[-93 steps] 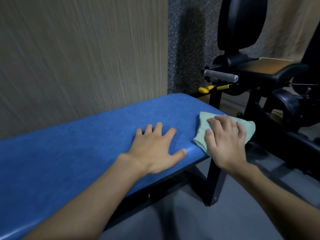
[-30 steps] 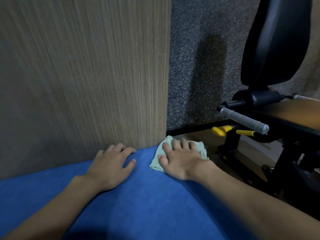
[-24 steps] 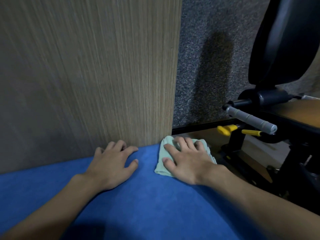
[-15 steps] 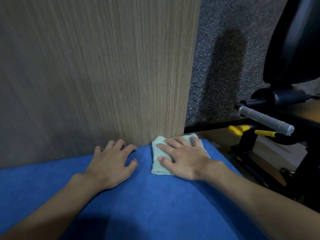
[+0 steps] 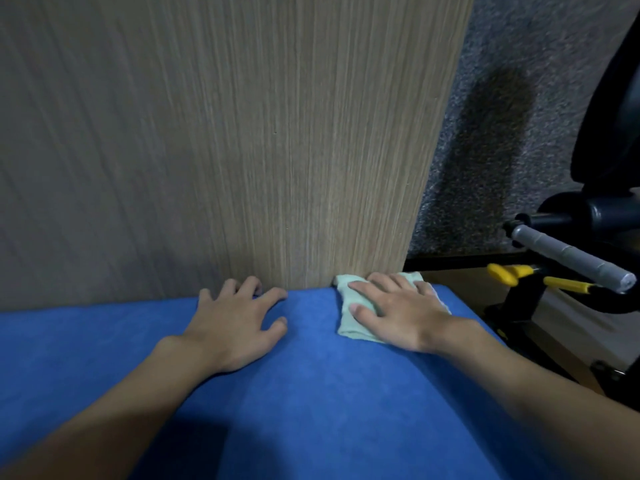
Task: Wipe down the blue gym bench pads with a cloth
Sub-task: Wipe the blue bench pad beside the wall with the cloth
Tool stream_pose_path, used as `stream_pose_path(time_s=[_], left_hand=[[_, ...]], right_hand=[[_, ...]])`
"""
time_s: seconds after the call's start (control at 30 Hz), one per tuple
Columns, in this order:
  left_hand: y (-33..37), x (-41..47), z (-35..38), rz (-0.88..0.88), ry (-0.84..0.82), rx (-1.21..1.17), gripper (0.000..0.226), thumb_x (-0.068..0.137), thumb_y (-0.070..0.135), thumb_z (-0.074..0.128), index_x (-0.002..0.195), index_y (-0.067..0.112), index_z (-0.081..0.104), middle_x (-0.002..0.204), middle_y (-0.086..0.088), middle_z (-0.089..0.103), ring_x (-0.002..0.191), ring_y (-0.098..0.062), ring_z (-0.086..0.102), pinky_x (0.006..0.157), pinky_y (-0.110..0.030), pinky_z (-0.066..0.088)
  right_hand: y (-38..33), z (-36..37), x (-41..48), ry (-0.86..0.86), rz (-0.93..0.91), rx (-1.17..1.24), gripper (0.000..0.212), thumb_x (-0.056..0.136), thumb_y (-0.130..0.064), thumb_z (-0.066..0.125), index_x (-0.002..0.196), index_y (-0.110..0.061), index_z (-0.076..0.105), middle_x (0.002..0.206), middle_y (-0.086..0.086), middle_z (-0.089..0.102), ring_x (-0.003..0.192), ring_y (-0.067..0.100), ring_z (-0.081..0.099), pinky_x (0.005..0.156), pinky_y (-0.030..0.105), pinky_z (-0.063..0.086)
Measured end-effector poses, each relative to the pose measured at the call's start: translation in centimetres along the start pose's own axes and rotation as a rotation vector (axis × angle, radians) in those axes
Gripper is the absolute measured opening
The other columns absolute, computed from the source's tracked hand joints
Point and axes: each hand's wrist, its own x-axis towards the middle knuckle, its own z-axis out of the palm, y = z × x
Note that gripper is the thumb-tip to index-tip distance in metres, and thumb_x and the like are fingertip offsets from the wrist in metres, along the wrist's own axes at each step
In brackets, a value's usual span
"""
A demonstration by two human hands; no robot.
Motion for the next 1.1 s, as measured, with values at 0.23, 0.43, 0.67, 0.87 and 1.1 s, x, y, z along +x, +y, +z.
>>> stream_pose_path(time_s=[0.23,0.43,0.67,0.87,1.1], left_hand=[[0.2,-0.1,-1.1,-0.02,0.067,-0.169,0.037,0.097,0.04,0.036,0.134,0.034,0.036,0.13,0.01,0.044,0.121,-0.018,0.04,0.101,-0.047,0.034],[6.1,1.8,-2.1,0.181,0.23,-0.217,0.038,0.096,0.035,0.041,0.133,0.03,0.049,0.129,0.007,0.05,0.119,-0.02,0.046,0.101,-0.044,0.037],[11.9,4.8,1.3,0.16,0.08,-0.099,0.057,0.095,0.062,0.028,0.147,0.04,0.03,0.153,0.005,0.032,0.137,-0.021,0.032,0.112,-0.047,0.022],[8.5,3.5,0.8,0.083,0.076,-0.12,0.078,0.088,0.075,0.03,0.15,0.029,0.026,0.151,0.007,0.034,0.14,-0.017,0.031,0.113,-0.04,0.022],[9.5,3.4,0.7,0.002,0.026,-0.019,0.072,0.089,0.076,0.02,0.152,0.043,0.023,0.145,0.003,0.031,0.135,-0.021,0.025,0.112,-0.04,0.016]], right_hand=[[-6.0,0.0,1.0,-0.003,-0.136,0.057,0.06,0.096,-0.063,0.016,0.151,-0.04,0.024,0.161,-0.007,0.021,0.147,0.017,0.011,0.115,0.059,0.001],[0.1,-0.7,-2.0,0.265,0.054,0.25,0.045,0.103,-0.048,0.025,0.14,-0.036,0.046,0.149,-0.009,0.042,0.139,0.017,0.031,0.112,0.048,0.018],[2.6,1.0,-3.2,0.211,0.04,0.255,0.047,0.105,-0.036,0.026,0.151,-0.027,0.033,0.155,-0.009,0.036,0.143,0.009,0.026,0.116,0.032,0.012],[2.7,1.5,-3.4,0.191,0.024,0.209,0.05,0.103,-0.05,0.02,0.147,-0.033,0.035,0.155,-0.01,0.033,0.144,0.008,0.021,0.119,0.035,0.009],[1.9,1.2,-3.4,0.096,0.013,0.11,0.052,0.103,-0.05,0.013,0.15,-0.033,0.028,0.16,-0.001,0.02,0.148,0.014,0.01,0.121,0.043,0.003]])
